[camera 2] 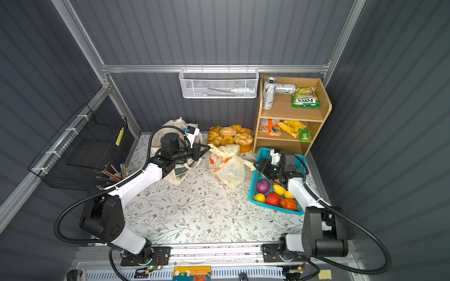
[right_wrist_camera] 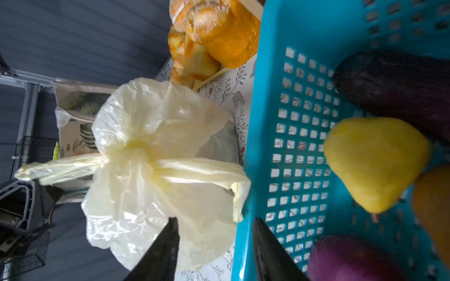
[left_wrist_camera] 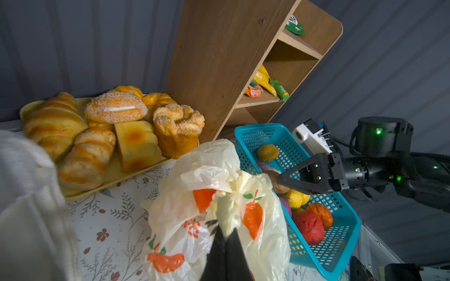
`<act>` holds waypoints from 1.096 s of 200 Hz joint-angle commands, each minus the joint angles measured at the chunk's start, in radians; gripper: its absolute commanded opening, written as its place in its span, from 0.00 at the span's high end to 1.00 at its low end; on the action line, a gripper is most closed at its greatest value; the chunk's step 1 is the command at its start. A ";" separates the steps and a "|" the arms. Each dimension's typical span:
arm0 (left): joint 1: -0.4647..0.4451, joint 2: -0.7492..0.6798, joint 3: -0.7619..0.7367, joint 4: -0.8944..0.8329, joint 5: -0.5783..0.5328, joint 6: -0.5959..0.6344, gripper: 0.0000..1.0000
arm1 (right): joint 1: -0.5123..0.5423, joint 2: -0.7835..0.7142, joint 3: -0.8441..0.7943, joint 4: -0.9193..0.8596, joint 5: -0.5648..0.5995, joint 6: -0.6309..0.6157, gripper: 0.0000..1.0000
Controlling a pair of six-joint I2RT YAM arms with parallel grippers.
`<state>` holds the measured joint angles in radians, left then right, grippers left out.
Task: Place the mixed food into the grocery bags and tie them
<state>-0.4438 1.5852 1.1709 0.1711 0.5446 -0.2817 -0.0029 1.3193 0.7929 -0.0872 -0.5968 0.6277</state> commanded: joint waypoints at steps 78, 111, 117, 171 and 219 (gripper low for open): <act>-0.030 -0.005 -0.012 -0.004 -0.003 0.042 1.00 | 0.298 0.128 0.509 -0.425 0.221 -0.423 0.14; -0.033 -0.005 -0.001 -0.008 -0.005 0.041 1.00 | 0.378 0.302 0.690 -0.529 0.242 -0.515 0.08; -0.033 -0.005 0.001 -0.007 -0.005 0.040 1.00 | 0.389 0.327 0.708 -0.536 0.250 -0.523 0.07; -0.035 -0.001 0.019 -0.013 0.001 0.042 1.00 | 0.451 0.500 0.803 -0.570 0.371 -0.561 0.01; -0.035 0.001 0.039 -0.014 0.015 0.039 1.00 | 0.457 0.566 0.806 -0.539 0.349 -0.530 0.10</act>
<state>-0.4725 1.5864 1.1656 0.1680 0.5392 -0.2642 0.4484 1.8690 1.5734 -0.6144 -0.2535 0.0978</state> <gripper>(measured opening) 0.047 0.951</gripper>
